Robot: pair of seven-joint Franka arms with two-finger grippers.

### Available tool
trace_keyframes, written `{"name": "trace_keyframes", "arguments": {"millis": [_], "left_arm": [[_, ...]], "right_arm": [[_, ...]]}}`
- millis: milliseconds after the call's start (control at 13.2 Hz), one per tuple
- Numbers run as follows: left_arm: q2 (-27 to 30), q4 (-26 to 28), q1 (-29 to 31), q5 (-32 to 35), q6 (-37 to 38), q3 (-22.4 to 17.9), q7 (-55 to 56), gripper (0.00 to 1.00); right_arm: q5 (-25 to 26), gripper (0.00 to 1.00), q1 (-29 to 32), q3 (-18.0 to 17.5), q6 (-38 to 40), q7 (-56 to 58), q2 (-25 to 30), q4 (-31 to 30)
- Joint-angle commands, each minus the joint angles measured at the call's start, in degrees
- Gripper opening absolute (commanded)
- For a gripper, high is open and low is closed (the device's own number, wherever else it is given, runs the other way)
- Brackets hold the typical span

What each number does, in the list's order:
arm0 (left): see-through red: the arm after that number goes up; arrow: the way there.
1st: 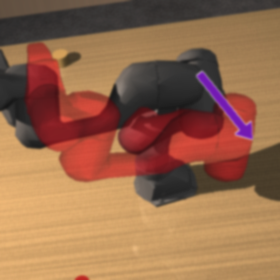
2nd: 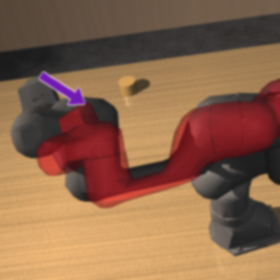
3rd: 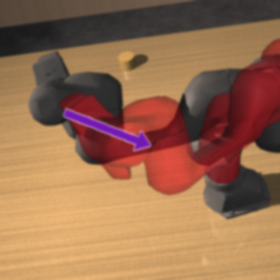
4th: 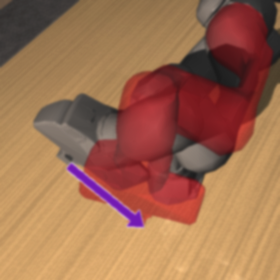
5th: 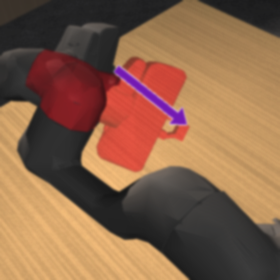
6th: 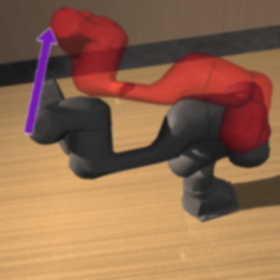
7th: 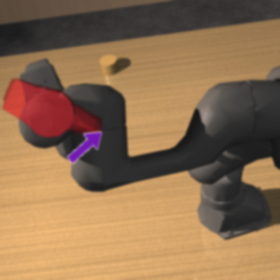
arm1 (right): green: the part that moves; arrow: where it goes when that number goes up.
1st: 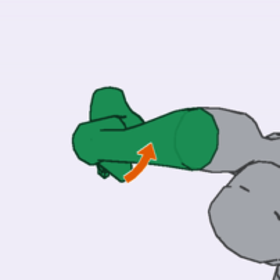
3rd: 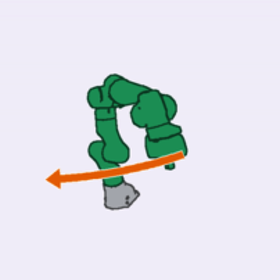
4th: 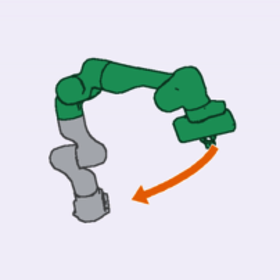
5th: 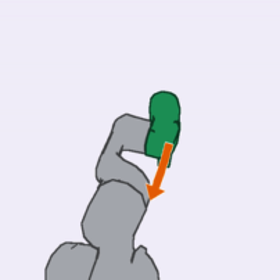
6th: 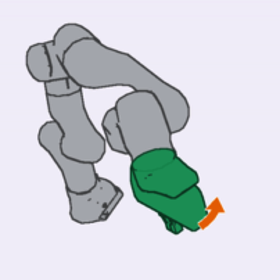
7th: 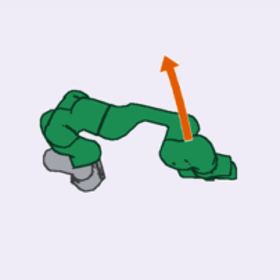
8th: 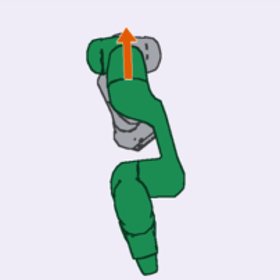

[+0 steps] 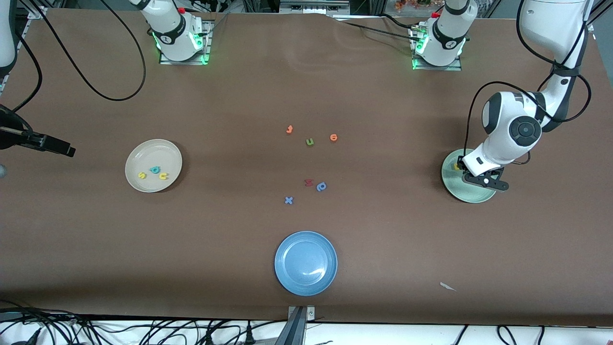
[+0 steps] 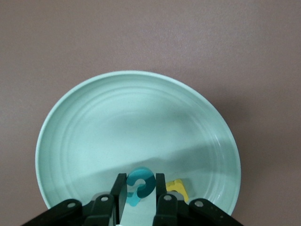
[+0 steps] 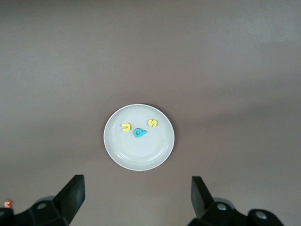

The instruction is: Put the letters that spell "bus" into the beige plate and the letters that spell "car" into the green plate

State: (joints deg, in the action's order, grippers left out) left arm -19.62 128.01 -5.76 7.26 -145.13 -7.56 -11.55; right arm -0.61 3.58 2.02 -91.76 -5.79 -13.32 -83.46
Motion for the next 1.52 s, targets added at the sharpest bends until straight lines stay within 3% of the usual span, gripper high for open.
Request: {"name": "trace_keyframes", "arguments": {"millis": [0,76,152,227,379,758,986,1137,1289,1441], "left_arm": [[-0.6,-1.53,0.23,1.97,0.02,-0.09,-0.32,0.41],[-0.77,-2.31,0.23,1.97,0.02,-0.09,-0.23,0.41],[-1.21,-2.58,0.23,1.88,0.02,-0.09,-0.23,0.56],[-1.3,-3.02,0.23,1.88,0.02,-0.09,-0.23,1.0],[-0.34,-2.5,0.49,1.79,0.11,-0.09,0.65,1.0],[16.94,0.31,0.84,1.53,7.65,0.27,0.04,1.0],[25.65,-1.96,0.84,1.36,19.66,2.71,0.74,1.0],[28.75,-7.91,0.84,1.18,31.59,6.48,3.62,1.0],[27.97,-19.15,1.02,0.74,46.36,9.39,7.93,1.0],[27.96,-26.45,2.5,-2.41,53.95,10.2,8.56,1.0]], "right_arm": [[0.26,1.0,0.81,-0.7,-0.52,0.87,0.58,-0.74],[0.26,1.0,0.81,-0.7,-0.52,0.87,0.58,-0.74],[0.26,1.0,0.81,-0.7,-0.52,0.87,0.58,-0.74],[0.26,1.0,0.81,-0.7,-0.61,0.87,0.58,-0.74],[0.26,1.0,0.81,-0.7,-0.61,0.87,0.58,-0.74],[0.26,1.0,0.81,-0.7,-0.61,0.87,0.58,-0.74],[0.26,1.0,0.81,-0.7,-0.52,0.87,0.58,-0.74],[0.26,1.0,0.81,-0.7,-0.52,0.87,0.58,-0.74],[0.26,1.0,0.81,-0.7,-0.52,0.87,0.58,-0.74],[0.26,1.0,0.81,-0.7,-0.52,0.96,0.58,-0.74]]}}
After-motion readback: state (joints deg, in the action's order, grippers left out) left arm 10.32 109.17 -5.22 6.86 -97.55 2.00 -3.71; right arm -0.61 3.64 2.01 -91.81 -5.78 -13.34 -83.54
